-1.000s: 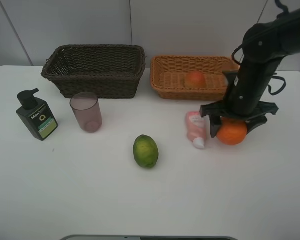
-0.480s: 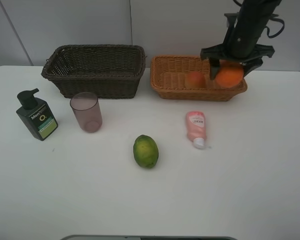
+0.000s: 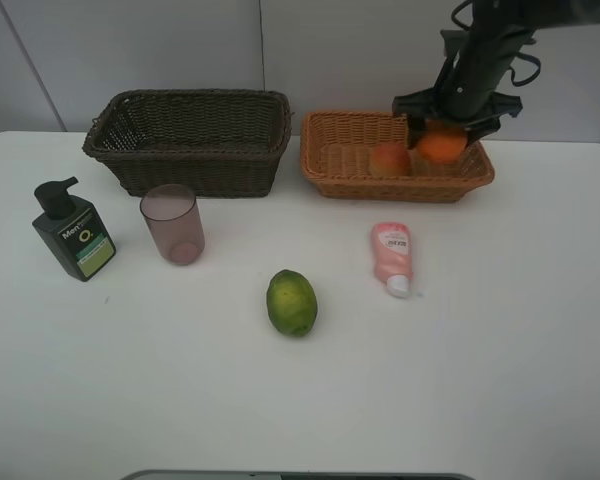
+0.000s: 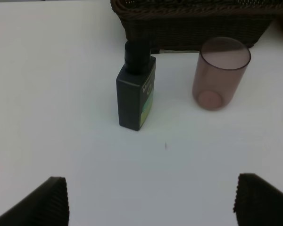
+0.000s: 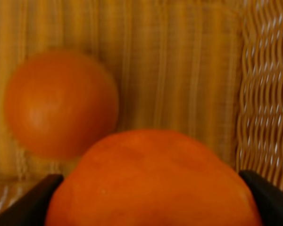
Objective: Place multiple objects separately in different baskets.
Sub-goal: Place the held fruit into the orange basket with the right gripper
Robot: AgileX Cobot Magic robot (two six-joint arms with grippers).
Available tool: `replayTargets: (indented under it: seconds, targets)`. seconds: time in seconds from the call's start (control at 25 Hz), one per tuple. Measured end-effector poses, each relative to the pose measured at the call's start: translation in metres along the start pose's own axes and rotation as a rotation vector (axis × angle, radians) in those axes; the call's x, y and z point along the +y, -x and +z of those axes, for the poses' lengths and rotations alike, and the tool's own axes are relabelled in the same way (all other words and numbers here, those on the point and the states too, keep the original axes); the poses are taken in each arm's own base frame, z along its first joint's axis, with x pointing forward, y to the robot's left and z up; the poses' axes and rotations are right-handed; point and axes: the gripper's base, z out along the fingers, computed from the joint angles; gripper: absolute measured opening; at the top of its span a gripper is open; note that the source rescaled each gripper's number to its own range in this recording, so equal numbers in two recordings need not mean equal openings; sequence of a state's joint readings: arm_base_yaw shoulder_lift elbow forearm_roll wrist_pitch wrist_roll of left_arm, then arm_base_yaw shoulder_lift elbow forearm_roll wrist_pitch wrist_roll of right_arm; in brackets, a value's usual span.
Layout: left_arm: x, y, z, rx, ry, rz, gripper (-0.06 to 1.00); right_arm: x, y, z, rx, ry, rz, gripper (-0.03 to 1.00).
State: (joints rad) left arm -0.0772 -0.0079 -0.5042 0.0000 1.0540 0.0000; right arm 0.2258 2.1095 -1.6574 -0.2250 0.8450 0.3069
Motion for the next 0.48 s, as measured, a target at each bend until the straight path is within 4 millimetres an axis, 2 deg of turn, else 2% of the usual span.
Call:
replayTargets:
  seconds: [0.2, 0.36, 0.48]
  targets:
    - [0.000, 0.000, 0.000, 0.000, 0.000, 0.000, 0.91, -0.008, 0.008, 0.012, -0.072, 0.003, 0.006, 0.51]
    - [0.000, 0.000, 0.000, 0.000, 0.000, 0.000, 0.91, -0.006, 0.004, 0.033, -0.052, -0.001, -0.006, 0.51]
    - [0.000, 0.000, 0.000, 0.000, 0.000, 0.000, 0.91, -0.005, 0.002, 0.040, -0.036, -0.004, -0.010, 0.51]
